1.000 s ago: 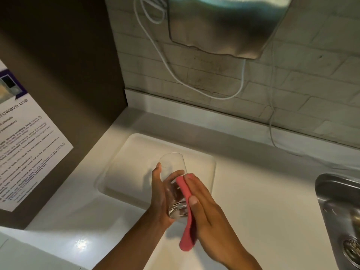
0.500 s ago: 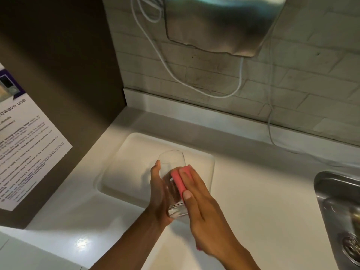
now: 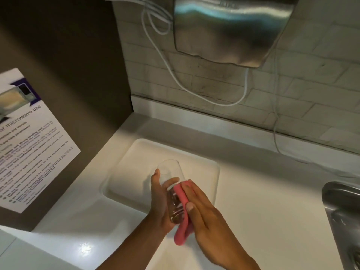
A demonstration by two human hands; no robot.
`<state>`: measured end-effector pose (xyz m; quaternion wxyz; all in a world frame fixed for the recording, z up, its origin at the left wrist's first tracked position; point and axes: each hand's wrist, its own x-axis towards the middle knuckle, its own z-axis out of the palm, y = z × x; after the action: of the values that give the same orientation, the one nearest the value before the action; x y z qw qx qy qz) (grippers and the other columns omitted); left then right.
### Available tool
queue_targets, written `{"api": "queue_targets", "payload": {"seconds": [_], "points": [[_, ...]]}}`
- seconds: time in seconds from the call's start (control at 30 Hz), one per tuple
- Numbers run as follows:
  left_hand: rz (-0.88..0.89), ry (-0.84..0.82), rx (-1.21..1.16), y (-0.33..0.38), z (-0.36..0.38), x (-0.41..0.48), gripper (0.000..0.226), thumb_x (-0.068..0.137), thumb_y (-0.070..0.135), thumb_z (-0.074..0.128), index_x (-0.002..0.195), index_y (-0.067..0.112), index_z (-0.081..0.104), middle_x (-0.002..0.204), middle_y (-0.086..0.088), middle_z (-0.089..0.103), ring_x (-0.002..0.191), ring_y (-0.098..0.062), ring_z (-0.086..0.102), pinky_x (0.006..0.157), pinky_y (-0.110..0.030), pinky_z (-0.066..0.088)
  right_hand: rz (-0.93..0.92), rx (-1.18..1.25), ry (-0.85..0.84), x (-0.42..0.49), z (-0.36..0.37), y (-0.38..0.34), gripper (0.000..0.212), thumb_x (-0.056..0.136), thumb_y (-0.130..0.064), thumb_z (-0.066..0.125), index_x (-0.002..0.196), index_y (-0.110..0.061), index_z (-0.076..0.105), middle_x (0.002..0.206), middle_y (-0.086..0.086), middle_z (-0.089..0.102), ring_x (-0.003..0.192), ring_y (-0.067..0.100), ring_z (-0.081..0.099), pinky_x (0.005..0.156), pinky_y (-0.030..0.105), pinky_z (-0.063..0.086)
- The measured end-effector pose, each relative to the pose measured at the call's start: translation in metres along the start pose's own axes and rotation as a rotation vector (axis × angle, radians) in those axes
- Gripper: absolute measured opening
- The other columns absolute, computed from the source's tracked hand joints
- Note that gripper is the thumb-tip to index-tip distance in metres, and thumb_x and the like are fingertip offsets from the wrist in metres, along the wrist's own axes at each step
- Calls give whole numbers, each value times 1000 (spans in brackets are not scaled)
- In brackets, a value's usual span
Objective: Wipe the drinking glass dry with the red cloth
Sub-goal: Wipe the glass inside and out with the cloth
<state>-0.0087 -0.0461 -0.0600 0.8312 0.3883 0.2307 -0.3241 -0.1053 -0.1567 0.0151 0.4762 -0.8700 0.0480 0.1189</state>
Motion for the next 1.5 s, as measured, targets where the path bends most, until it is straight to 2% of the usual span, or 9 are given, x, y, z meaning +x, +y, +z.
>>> {"api": "queue_targets", "payload": {"seconds": [0.23, 0.4, 0.6, 0.8, 0.93, 1.03, 1.13, 1.33, 1.5], "points": [[0, 66, -2, 2, 3, 4, 79, 94, 79, 42, 105, 9, 77, 89, -23, 80, 75, -35, 81, 66, -45, 66, -46, -152, -26, 0, 6, 3, 55, 94, -59, 13, 147, -59, 0, 147, -46, -13, 140, -21, -7, 97, -8, -11], [-29, 135, 56, -17, 5, -9, 86, 94, 80, 40, 115, 6, 78, 109, -27, 80, 99, -42, 80, 77, -50, 66, 63, -31, 58, 6, -5, 9, 50, 104, -52, 19, 154, -51, 20, 158, -33, 13, 146, -10, 14, 114, 9, 3], [0, 189, 92, -3, 4, -4, 79, 96, 78, 39, 121, 8, 68, 96, -26, 80, 82, -38, 80, 60, -43, 66, -14, -68, -10, -2, 9, 12, 65, 95, -59, 22, 157, -40, 12, 153, -36, 8, 141, -12, 13, 98, -11, 4], [-4, 173, 136, -8, 11, -12, 90, 95, 80, 38, 136, 4, 64, 121, -30, 76, 110, -45, 75, 89, -56, 64, 75, 67, 67, 0, -2, 9, 47, 96, -60, 23, 142, -61, 18, 149, -41, 17, 137, -13, 23, 110, 4, 10], [48, 160, 128, 4, 11, -10, 83, 96, 77, 40, 133, 6, 62, 101, -24, 80, 86, -35, 81, 71, -48, 66, -31, -55, -61, -1, 2, 5, 52, 106, -36, 30, 153, -39, 8, 155, -32, -6, 132, -27, -2, 98, -10, -3], [47, 179, 170, 6, 11, -10, 83, 97, 78, 36, 137, 8, 59, 125, -28, 73, 111, -43, 72, 86, -55, 63, -77, -4, -95, -1, -1, 4, 57, 106, -4, 38, 154, 4, 9, 164, -2, 3, 135, -18, 7, 101, -7, 9], [115, 246, 238, 7, 15, -8, 78, 98, 76, 37, 124, 8, 64, 116, -27, 75, 107, -44, 73, 82, -51, 65, -225, -110, 47, -4, 2, 9, 47, 109, -13, 33, 155, -11, 24, 165, -5, 18, 148, -5, 12, 115, 8, 14], [296, 355, 400, 12, 17, -7, 56, 102, 68, 41, 103, 19, 67, 96, -10, 78, 81, -27, 76, 42, -21, 56, -144, -86, -34, 2, 13, 14, 65, 106, -31, 30, 141, -35, -24, 151, -28, -24, 148, -4, -15, 113, 3, -4], [372, 320, 580, 15, 25, -15, 49, 94, 66, 61, 105, 19, 70, 88, -4, 81, 78, -22, 79, 59, -30, 60, -118, -401, -20, 1, 15, 6, 73, 90, -58, 9, 138, -28, -36, 148, -20, -45, 142, -2, -35, 119, 16, -12]]}}
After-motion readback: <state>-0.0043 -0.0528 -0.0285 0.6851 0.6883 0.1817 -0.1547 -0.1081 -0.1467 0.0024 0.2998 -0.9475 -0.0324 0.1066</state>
